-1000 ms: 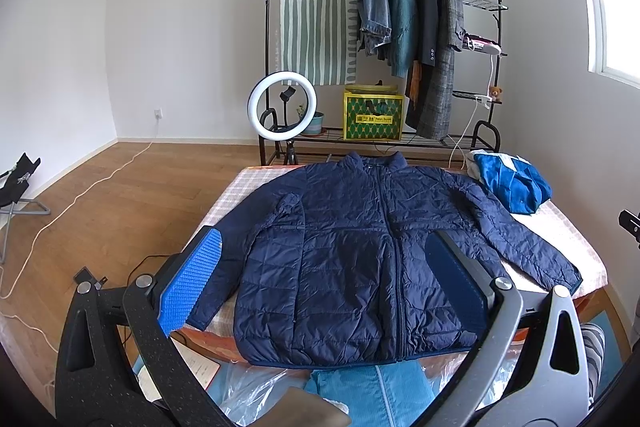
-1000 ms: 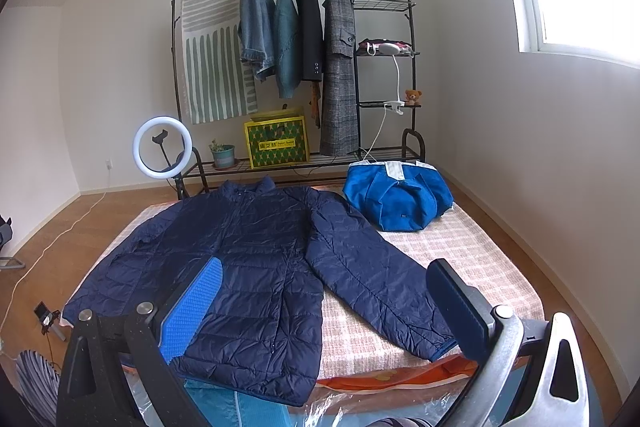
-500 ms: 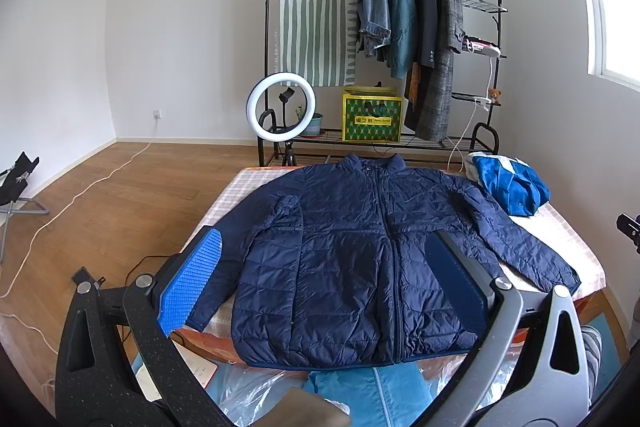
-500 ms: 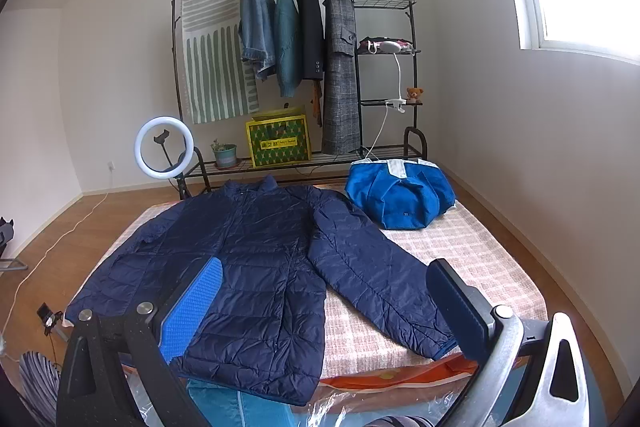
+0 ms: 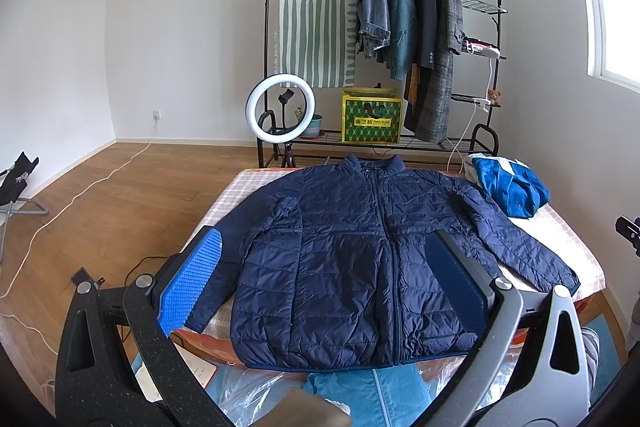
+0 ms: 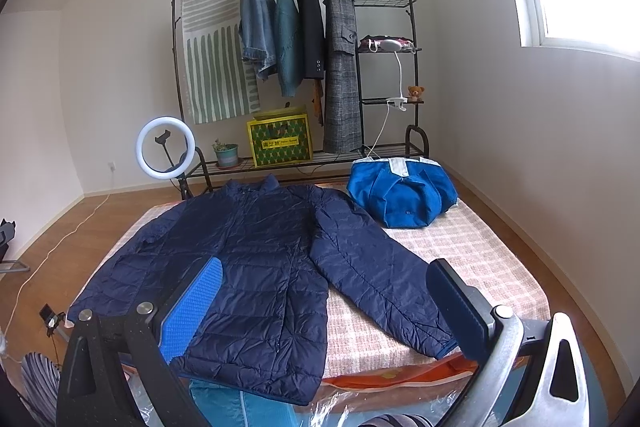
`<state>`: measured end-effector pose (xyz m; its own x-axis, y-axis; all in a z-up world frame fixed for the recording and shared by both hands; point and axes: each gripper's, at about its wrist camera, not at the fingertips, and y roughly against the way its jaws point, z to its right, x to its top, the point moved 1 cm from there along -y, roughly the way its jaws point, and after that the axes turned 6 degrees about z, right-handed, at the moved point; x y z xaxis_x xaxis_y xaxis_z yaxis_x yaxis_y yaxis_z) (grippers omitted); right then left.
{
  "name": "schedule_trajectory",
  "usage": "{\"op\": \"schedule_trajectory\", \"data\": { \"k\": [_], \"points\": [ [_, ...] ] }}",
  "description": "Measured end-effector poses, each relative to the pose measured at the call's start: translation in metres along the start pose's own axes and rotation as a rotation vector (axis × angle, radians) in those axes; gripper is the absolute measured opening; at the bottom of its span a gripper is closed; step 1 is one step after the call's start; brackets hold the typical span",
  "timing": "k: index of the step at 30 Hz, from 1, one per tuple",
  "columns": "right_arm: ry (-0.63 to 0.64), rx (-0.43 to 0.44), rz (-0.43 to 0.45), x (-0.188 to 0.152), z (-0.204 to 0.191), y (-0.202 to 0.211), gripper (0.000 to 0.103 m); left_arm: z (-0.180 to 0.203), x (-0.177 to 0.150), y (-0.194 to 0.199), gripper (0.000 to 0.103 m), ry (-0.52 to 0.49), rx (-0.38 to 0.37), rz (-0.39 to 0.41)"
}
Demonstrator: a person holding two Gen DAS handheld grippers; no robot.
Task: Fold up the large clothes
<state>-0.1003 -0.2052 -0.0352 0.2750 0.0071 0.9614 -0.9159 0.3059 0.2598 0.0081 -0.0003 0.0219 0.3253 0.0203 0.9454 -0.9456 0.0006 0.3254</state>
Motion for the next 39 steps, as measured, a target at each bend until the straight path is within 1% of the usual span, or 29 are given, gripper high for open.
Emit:
{"op": "schedule_trajectory", "data": {
  "k": [9, 10, 18, 19, 24, 33, 39],
  "points": [
    [0.0, 0.002, -0.003, 0.0, 0.0, -0.002, 0.103, 0.006, 0.014, -0.003, 0.103, 0.001, 0.004, -0.002],
    [-0.001, 0.001, -0.003, 0.0, 0.0, -0.002, 0.103, -0.001, -0.002, 0.0, 0.103, 0.001, -0.001, 0.001],
    [-0.004, 0.005, -0.006, 0.0, 0.0, -0.004, 0.103, 0.002, 0.006, 0.0, 0.103, 0.0, 0.0, -0.004],
    [-0.004, 0.005, -0.006, 0.0, 0.0, -0.004, 0.103, -0.001, -0.002, 0.0, 0.103, 0.002, -0.001, 0.001],
    [-0.004, 0.009, -0.009, 0.0, -0.002, -0.007, 0.103, -0.002, -0.003, -0.001, 0.103, 0.0, -0.001, 0.002],
    [-0.002, 0.013, -0.019, -0.001, -0.007, -0.015, 0.103, -0.007, 0.006, -0.005, 0.103, 0.002, 0.017, -0.007],
    [-0.014, 0.028, -0.04, -0.002, -0.012, -0.028, 0.103, -0.018, -0.007, -0.019, 0.103, 0.007, 0.044, -0.027]
  ]
}}
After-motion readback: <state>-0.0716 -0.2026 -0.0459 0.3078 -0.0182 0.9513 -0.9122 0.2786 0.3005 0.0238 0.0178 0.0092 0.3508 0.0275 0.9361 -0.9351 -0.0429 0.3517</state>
